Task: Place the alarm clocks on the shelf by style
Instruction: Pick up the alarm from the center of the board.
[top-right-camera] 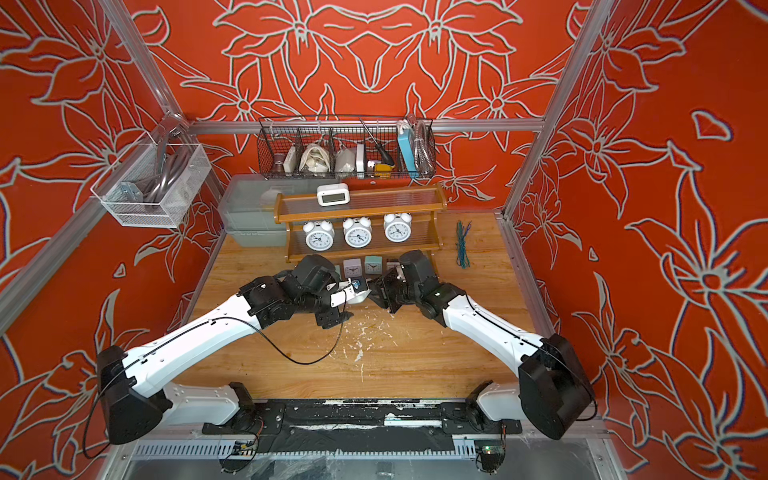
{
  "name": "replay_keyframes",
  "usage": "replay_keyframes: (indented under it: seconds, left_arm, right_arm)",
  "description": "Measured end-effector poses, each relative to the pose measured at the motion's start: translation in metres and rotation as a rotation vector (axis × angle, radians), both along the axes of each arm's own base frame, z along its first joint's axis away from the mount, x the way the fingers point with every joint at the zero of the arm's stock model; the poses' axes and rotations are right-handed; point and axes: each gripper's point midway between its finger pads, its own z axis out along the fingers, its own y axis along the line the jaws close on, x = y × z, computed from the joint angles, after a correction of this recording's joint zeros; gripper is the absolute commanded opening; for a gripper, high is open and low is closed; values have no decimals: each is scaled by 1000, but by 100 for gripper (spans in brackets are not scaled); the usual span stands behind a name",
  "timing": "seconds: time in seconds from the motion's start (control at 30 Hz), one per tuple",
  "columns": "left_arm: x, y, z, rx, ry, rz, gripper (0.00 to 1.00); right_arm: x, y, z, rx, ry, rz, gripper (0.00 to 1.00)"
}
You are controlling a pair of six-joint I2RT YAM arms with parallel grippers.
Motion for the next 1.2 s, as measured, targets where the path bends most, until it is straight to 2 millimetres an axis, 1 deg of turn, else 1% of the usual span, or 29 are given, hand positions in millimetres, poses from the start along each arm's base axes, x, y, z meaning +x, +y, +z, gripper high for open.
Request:
replay_keyframes:
  seconds: [0.13, 0.4, 0.53, 0.67, 0.77, 0.97, 1.03, 1.13, 1.2]
  left_arm:
    - [-1, 3, -12, 27, 0, 1, 67]
    - [6, 6, -23, 52, -43, 9, 57]
    - [10, 7, -26, 61, -63, 19, 48]
    - [13, 8, -24, 63, -84, 28, 36]
    - [13, 9, -25, 70, -96, 26, 30]
    - [14, 10, -24, 75, -110, 30, 17]
    - [14, 11, -23, 73, -111, 34, 14]
    - [15, 11, -21, 65, -115, 39, 11]
    - [14, 11, -20, 61, -113, 43, 10]
  right_arm:
    - [-1, 7, -3, 11, 12, 10, 25]
    - [-8, 17, -3, 27, 24, 33, 25]
    - [-11, 21, -4, 28, 26, 44, 25]
    - [-12, 22, -4, 28, 29, 46, 25]
    - [-11, 22, -5, 26, 35, 37, 27]
    - [-11, 22, -5, 30, 41, 33, 35]
    - [-11, 22, -5, 31, 41, 33, 40]
    - [-12, 24, -3, 37, 33, 43, 51]
    - [-13, 25, -3, 39, 25, 48, 60]
